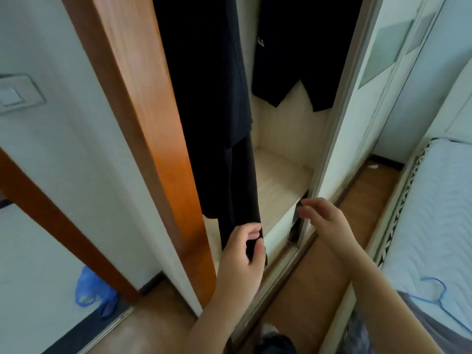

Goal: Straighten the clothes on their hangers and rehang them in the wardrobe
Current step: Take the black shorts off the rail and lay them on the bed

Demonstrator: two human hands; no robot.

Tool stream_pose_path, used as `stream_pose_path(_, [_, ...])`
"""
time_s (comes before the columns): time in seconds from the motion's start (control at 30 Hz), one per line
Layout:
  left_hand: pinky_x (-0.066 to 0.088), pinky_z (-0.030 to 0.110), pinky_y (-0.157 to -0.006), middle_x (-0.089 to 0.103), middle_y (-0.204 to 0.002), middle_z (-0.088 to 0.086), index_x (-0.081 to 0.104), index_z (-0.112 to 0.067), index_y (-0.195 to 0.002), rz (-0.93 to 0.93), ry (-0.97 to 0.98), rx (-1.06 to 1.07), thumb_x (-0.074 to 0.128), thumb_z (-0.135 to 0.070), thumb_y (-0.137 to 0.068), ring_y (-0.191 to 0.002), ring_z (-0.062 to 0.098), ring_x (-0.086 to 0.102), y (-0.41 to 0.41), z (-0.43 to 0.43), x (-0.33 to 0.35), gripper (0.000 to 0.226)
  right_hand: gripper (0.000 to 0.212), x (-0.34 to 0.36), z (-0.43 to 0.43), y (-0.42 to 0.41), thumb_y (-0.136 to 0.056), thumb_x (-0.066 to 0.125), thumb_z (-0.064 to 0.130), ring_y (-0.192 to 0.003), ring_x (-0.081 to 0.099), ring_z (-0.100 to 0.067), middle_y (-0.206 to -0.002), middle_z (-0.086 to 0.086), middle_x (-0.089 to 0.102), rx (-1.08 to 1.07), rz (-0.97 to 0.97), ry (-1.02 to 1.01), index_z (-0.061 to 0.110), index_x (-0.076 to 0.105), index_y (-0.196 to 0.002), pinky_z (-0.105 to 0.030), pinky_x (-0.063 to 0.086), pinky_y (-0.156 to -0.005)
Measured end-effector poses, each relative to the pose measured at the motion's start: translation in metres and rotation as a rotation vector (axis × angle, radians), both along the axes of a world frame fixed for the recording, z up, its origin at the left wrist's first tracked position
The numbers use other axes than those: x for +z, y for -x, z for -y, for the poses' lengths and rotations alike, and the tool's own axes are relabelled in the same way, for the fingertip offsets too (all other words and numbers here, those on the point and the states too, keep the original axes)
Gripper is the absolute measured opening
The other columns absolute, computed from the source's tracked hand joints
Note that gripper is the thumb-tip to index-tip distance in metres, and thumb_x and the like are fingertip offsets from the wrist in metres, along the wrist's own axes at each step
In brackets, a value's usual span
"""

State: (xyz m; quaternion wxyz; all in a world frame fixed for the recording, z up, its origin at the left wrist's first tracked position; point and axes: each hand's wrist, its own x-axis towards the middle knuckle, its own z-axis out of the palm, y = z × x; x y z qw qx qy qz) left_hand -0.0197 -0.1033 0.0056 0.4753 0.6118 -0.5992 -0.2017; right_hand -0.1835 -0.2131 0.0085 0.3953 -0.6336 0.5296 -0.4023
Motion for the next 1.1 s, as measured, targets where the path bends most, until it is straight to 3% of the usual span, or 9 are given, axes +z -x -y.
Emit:
stream_pose_path(0.13, [0.04,0.007,-0.093,0.056,-0.11,-0.018,0.052,-0.027,-0.113,-0.029,0.136,0.161,0.046,-0.035,-0.087,-0.108,-0.007,0.05,0.005,0.055,0.017,0.027,0.012,0.032,0.064,-0.015,-0.091,0.052,0.018,-0.084,0.065,-0.009,-0.089,0.011,0.066,0.1,0.065,0.129,0.021,0.058,-0.101,-0.024,0.048,-0.081])
stream_pose_path(0.27, [0.041,0.01,-0.088,0.06,-0.106,-0.005,0.056,-0.017,-0.11,0.002,0.403,0.247,0.043,-0.028,-0.086,-0.103,0.0,0.055,0.009,0.107,0.059,0.03,0.01,0.072,0.121,-0.014,-0.091,0.053,0.019,-0.084,0.064,-0.005,-0.087,0.01,0.067,0.205,0.066,0.251,0.023,0.058,-0.098,-0.026,0.05,-0.083])
stream_pose_path(0.33, [0.044,0.015,-0.088,0.06,-0.106,0.0,0.056,-0.011,-0.109,0.024,0.516,0.326,0.045,-0.022,-0.086,-0.102,0.004,0.056,0.007,0.131,0.08,0.028,0.013,0.095,0.146,-0.012,-0.09,0.054,0.019,-0.085,0.064,-0.005,-0.087,0.012,0.067,0.264,0.048,0.324,0.032,0.057,-0.093,-0.027,0.05,-0.085])
stream_pose_path(0.43, [0.046,0.024,-0.088,0.06,-0.109,0.004,0.055,-0.008,-0.111,0.041,0.645,0.47,0.047,-0.02,-0.085,-0.102,0.01,0.057,0.002,0.165,0.11,0.03,0.023,0.132,0.183,-0.016,-0.09,0.054,0.017,-0.088,0.064,-0.01,-0.087,0.014,0.065,0.349,0.039,0.432,0.039,0.053,-0.088,-0.03,0.049,-0.088])
stream_pose_path(0.53, [0.045,0.022,-0.09,0.058,-0.112,0.004,0.054,-0.008,-0.114,0.071,0.722,0.56,0.048,-0.023,-0.084,-0.103,0.01,0.055,-0.006,0.19,0.138,0.034,0.023,0.169,0.207,-0.032,-0.09,0.053,0.016,-0.091,0.064,-0.013,-0.089,0.01,0.066,0.451,0.072,0.499,0.039,0.053,-0.087,-0.034,0.049,-0.091])
stream_pose_path(0.73, [0.031,0.0,-0.091,0.044,-0.119,-0.014,0.046,-0.018,-0.125,0.142,0.749,0.669,0.049,-0.038,-0.08,-0.111,0.001,0.046,-0.02,0.216,0.198,0.049,0.017,0.237,0.229,-0.071,-0.09,0.052,0.017,-0.094,0.064,-0.019,-0.095,0.002,0.068,0.602,0.187,0.61,0.034,0.054,-0.091,-0.032,0.047,-0.086])
stream_pose_path(0.83, [0.034,0.012,-0.094,0.04,-0.121,-0.015,0.042,-0.019,-0.13,0.155,0.717,0.726,0.059,-0.033,-0.082,-0.114,0.003,0.043,-0.025,0.226,0.224,0.052,0.012,0.268,0.236,-0.09,-0.09,0.052,0.018,-0.094,0.064,-0.02,-0.101,-0.007,0.068,0.642,0.243,0.644,0.026,0.054,-0.098,-0.029,0.047,-0.084])
stream_pose_path(0.93, [0.039,0.029,-0.098,0.046,-0.127,-0.004,0.042,-0.017,-0.13,0.189,0.715,0.809,0.061,-0.025,-0.083,-0.119,0.011,0.044,-0.031,0.236,0.245,0.052,0.011,0.297,0.241,-0.114,-0.09,0.052,0.024,-0.094,0.064,-0.019,-0.102,-0.008,0.066,0.677,0.311,0.618,0.025,0.052,-0.101,-0.026,0.048,-0.079])
stream_pose_path(1.1, [0.04,0.022,-0.085,0.051,-0.113,-0.007,0.046,-0.017,-0.124,0.144,0.633,0.797,0.059,-0.02,-0.085,-0.104,0.007,0.049,-0.048,0.249,0.264,0.041,0.02,0.33,0.244,-0.158,-0.087,0.055,0.03,-0.085,0.061,-0.016,-0.086,0.004,0.06,0.706,0.389,0.533,0.02,0.05,-0.103,-0.027,0.044,-0.074])
